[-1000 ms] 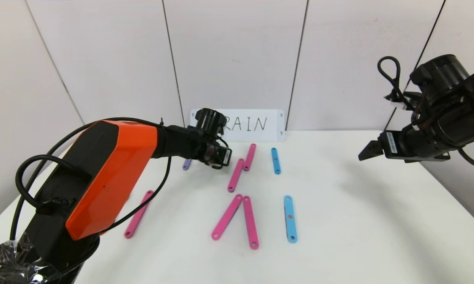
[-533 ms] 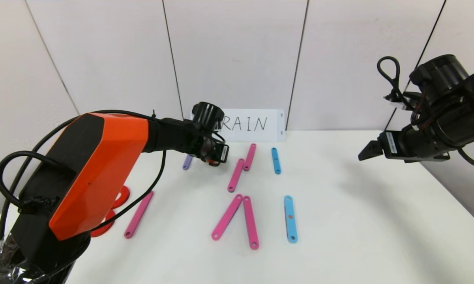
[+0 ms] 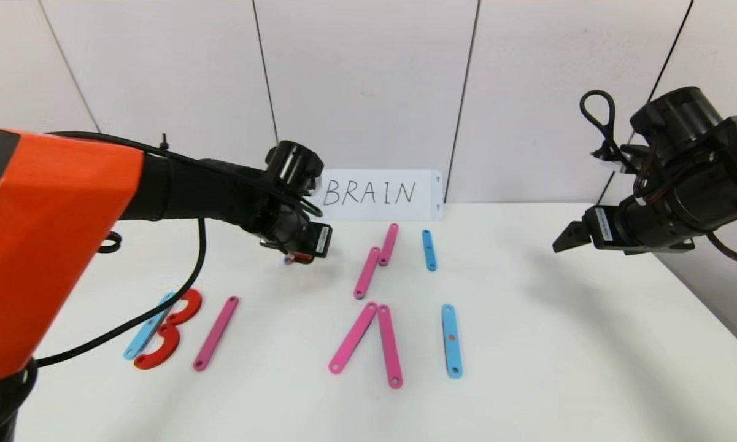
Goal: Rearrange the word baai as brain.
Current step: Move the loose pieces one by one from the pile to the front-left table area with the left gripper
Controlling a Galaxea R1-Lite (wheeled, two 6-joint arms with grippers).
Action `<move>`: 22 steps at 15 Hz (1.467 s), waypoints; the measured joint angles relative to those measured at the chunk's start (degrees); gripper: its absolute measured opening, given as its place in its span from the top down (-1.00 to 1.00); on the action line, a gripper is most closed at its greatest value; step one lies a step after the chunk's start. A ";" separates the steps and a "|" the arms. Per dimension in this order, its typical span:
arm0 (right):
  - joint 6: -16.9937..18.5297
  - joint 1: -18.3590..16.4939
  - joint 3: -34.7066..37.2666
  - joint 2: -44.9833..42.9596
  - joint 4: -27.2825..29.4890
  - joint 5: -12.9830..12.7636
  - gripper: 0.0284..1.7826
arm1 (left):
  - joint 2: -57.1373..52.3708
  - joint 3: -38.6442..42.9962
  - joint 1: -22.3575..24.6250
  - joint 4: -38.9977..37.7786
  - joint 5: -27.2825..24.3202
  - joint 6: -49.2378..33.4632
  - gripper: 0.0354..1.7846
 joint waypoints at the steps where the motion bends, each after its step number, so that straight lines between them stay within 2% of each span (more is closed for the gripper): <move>1: 0.00 0.45 0.20 -0.09 0.00 -0.02 -0.95 | -2.62 3.64 0.11 -0.11 0.05 -0.11 0.68; 6: 0.00 1.61 0.85 -0.59 0.00 -0.22 -0.95 | -13.18 18.09 1.12 -0.39 2.15 -0.93 0.68; 8: 0.04 2.23 1.18 -0.77 -0.01 -1.90 -0.95 | -16.34 22.55 1.27 -0.46 2.65 -2.91 0.68; 11: 0.06 3.36 1.77 -0.89 0.00 -2.40 -0.95 | -19.57 29.05 1.48 -0.94 2.79 -4.94 0.68; 14: 0.06 3.75 2.10 -1.27 0.00 -2.40 -0.95 | -20.77 34.34 1.26 -6.62 2.62 -5.16 0.68; 22: 0.06 3.84 2.32 -1.63 -0.06 -2.39 -0.95 | -16.98 37.00 1.43 -10.39 2.73 -5.18 0.68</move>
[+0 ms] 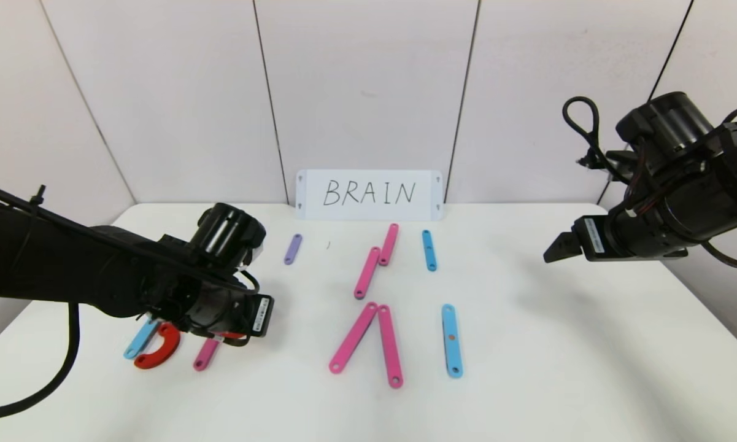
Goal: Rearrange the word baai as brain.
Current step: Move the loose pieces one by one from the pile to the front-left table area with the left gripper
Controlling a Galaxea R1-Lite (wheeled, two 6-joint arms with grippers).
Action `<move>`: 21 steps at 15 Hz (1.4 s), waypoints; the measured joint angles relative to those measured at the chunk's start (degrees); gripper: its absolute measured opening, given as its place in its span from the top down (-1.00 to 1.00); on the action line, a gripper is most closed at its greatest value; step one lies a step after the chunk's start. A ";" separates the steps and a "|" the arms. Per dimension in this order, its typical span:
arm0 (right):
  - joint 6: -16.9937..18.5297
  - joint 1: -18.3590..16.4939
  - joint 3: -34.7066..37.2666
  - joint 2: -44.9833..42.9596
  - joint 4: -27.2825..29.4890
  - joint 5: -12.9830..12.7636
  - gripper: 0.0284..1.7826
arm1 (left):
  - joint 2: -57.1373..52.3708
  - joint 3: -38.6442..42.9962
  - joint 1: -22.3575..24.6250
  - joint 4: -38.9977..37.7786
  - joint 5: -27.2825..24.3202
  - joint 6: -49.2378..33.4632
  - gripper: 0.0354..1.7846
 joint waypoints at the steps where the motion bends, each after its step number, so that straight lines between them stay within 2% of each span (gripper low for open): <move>1: 0.00 0.00 0.06 -0.09 0.00 0.02 -0.95 | 1.06 -0.11 0.00 -0.76 0.00 -0.13 0.68; 6: 0.02 0.00 0.09 -0.33 -0.02 0.05 -0.95 | 6.62 -2.24 1.02 -5.27 0.06 -2.58 0.68; 10: 0.02 -0.01 0.17 -0.40 -0.02 0.02 -0.95 | 8.33 -3.54 2.36 -5.29 0.06 -2.61 0.68; 21: 0.00 0.33 0.17 0.06 -0.02 0.05 -0.95 | 7.70 -2.27 2.40 -3.61 2.54 -2.69 0.68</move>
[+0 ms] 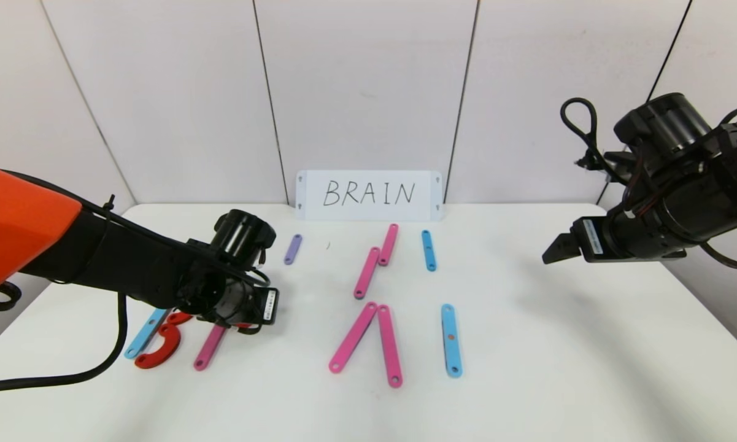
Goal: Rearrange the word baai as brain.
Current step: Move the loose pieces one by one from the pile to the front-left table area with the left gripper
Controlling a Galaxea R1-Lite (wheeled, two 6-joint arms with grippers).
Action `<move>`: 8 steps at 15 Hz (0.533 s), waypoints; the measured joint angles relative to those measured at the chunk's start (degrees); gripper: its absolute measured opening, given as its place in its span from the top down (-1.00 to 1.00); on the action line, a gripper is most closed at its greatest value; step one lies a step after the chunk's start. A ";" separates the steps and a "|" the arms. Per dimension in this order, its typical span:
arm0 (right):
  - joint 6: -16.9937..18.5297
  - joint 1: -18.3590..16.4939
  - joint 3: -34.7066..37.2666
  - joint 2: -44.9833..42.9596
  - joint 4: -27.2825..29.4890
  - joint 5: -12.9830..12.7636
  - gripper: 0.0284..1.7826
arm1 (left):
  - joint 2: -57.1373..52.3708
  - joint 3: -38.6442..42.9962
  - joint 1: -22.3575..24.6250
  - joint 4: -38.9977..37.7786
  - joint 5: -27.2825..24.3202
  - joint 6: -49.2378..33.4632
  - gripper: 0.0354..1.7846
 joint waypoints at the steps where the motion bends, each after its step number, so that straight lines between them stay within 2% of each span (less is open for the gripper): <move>1: 0.02 0.00 0.00 0.00 0.00 -0.02 -0.95 | -0.04 0.13 -0.06 -0.04 0.00 -0.02 0.68; 8: 0.02 0.02 -0.12 0.05 0.00 -0.02 -0.95 | -0.09 0.69 -0.80 -0.09 0.02 -0.63 0.68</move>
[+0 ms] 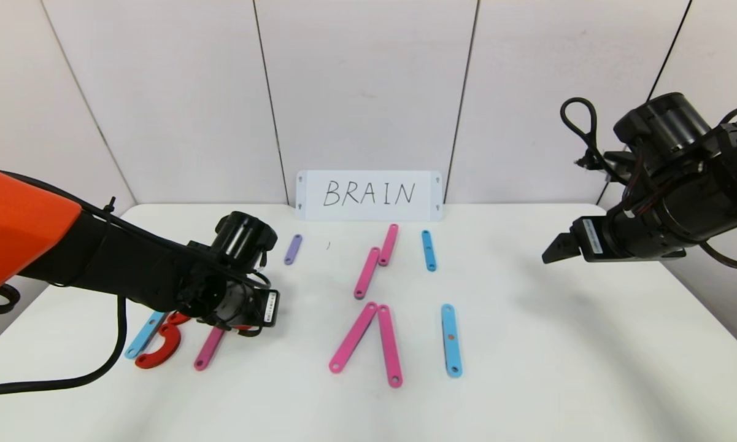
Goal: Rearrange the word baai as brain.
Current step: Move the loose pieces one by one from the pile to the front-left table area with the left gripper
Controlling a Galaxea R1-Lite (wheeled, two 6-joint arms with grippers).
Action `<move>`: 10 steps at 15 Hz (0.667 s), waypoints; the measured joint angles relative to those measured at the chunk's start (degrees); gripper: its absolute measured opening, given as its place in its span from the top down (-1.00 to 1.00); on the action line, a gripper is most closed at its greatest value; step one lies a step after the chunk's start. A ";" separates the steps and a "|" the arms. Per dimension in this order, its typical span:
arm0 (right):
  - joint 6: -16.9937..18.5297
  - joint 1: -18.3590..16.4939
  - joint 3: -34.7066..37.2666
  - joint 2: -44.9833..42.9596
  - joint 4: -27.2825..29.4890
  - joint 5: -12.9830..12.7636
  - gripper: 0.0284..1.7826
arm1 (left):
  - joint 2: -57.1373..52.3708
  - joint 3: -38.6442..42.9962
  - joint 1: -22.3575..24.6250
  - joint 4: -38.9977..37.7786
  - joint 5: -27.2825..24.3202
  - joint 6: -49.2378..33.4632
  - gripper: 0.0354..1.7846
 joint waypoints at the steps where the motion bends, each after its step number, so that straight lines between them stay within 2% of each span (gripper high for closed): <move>1: -0.02 0.00 0.00 0.00 0.02 0.00 -0.95 | 0.00 -0.06 -0.13 0.02 0.00 -0.06 0.68; 3: 0.00 0.00 0.00 0.02 0.02 0.00 -0.95 | -0.01 -0.15 -0.35 0.02 -0.06 -0.09 0.62; 5: 0.00 0.00 0.06 0.09 0.02 -0.09 -0.95 | -0.17 -0.17 -0.39 0.05 -0.11 -0.20 0.44; 10: 0.00 0.02 0.06 0.34 0.00 -0.11 -0.95 | -0.91 -0.04 -0.50 0.20 -0.16 -0.02 -0.43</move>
